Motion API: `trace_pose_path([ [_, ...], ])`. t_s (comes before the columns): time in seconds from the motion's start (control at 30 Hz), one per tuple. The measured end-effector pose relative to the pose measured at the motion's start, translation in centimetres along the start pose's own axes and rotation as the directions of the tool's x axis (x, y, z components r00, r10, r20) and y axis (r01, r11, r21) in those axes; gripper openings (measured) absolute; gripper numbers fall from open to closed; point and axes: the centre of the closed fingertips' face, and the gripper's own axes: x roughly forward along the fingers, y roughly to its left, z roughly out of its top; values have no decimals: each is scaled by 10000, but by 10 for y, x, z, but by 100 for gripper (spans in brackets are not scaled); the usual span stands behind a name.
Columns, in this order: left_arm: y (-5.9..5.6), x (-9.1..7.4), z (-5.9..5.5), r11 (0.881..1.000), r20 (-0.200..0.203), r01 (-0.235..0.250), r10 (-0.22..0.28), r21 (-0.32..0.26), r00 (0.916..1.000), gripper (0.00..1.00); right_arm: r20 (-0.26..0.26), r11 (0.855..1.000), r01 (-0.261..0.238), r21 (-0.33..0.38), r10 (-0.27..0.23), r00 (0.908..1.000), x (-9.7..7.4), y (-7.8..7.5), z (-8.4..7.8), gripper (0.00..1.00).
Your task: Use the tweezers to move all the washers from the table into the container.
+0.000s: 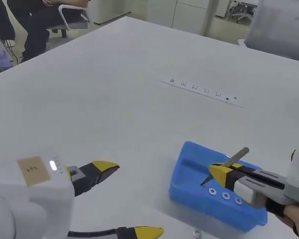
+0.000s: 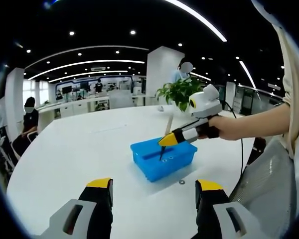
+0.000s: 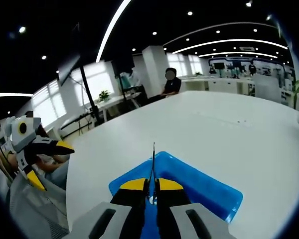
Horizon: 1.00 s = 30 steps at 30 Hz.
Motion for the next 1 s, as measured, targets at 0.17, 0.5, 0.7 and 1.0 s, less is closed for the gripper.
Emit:
trace_pose_path([
  [0.17,-1,0,-1,10000,-37,67,-67,4,10000,67,-258,10000,29,12,-29,9997,7,-4,-5,3],
  [0.5,0,0,-2,10000,-24,65,-65,-5,10000,67,-649,9998,25,-208,-38,9979,15,-6,-12,3],
  [0.7,2,-1,-1,10000,29,-11,12,-63,10000,67,-830,9990,62,-451,-99,9965,17,-10,-15,3],
  [1.0,2,-1,0,10000,28,24,-24,-80,10000,67,-854,9984,44,-565,-92,9963,16,-11,-15,4],
])
